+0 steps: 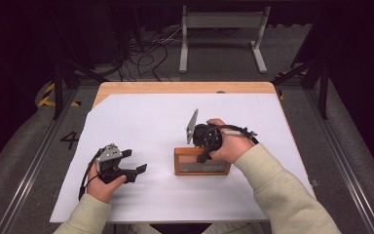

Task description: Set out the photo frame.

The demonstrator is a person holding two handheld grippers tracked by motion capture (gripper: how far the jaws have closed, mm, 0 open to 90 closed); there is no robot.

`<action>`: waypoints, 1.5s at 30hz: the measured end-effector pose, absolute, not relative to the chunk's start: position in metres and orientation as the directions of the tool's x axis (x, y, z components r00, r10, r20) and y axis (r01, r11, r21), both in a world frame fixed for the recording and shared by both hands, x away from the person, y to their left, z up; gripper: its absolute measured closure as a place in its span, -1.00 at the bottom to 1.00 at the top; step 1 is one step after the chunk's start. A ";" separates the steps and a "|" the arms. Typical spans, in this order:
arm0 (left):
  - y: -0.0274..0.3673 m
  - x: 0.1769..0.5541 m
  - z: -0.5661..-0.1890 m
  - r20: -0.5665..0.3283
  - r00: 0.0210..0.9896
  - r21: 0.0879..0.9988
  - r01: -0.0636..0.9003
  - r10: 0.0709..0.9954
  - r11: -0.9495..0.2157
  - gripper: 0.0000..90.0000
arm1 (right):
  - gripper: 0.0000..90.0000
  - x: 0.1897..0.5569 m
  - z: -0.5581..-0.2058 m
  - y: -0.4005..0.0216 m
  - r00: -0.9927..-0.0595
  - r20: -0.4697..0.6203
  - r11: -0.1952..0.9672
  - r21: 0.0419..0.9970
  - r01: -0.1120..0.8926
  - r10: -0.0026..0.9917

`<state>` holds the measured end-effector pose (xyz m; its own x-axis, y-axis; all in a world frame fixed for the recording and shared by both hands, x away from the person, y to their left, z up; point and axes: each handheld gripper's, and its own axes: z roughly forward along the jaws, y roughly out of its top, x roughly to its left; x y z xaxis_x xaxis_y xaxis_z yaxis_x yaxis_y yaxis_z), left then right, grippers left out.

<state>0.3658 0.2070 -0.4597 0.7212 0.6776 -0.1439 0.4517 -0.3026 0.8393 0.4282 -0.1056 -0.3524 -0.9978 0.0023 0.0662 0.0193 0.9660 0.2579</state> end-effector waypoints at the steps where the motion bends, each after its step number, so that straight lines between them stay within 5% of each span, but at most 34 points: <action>1: 0.207 0.366 -0.460 -0.144 0.722 0.839 0.452 0.677 -0.303 -0.68 | 0.59 0.429 -0.353 -0.105 -0.998 0.068 0.964 0.264 0.023 0.005; 13: 0.206 0.366 -0.460 -0.144 0.722 0.839 0.451 0.677 -0.303 -0.68 | 0.39 0.431 -0.349 -0.112 -0.994 0.058 0.935 0.339 0.103 0.088; 20: 0.206 0.366 -0.460 -0.142 0.723 0.839 0.451 0.676 -0.306 -0.68 | -0.18 0.436 -0.352 -0.116 -0.981 0.010 0.911 0.370 0.184 0.194; 27: 0.206 0.366 -0.460 -0.143 0.723 0.840 0.450 0.676 -0.304 -0.69 | -0.49 0.437 -0.355 -0.120 -0.958 -0.019 0.867 0.431 0.249 0.285; 37: 0.203 0.368 -0.461 -0.146 0.729 0.837 0.452 0.669 -0.310 -0.69 | -0.57 0.432 -0.344 -0.138 -0.932 -0.032 0.810 0.506 0.297 0.362; 45: 0.205 0.366 -0.459 -0.142 0.729 0.843 0.444 0.670 -0.305 -0.70 | -0.44 0.419 -0.330 -0.166 -0.907 -0.016 0.721 0.613 0.323 0.420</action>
<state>0.3661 0.2048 -0.4594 0.7286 0.6702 -0.1415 0.4439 -0.3045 0.8428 0.4191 -0.1657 -0.3305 -0.9072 0.4204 -0.0165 0.3230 0.7209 0.6132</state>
